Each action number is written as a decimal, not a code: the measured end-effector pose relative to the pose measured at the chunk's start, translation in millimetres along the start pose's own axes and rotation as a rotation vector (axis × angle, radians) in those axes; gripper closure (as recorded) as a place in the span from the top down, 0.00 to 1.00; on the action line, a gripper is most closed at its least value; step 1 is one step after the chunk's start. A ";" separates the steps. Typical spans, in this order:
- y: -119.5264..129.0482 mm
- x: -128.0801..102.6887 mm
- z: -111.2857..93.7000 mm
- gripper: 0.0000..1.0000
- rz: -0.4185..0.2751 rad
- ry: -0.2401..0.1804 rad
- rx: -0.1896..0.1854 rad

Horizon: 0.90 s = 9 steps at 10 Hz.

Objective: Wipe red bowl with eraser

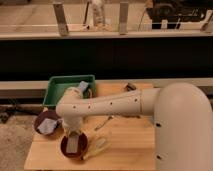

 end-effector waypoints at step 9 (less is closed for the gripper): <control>-36.3 -18.3 -0.9 0.00 -0.129 -0.003 0.059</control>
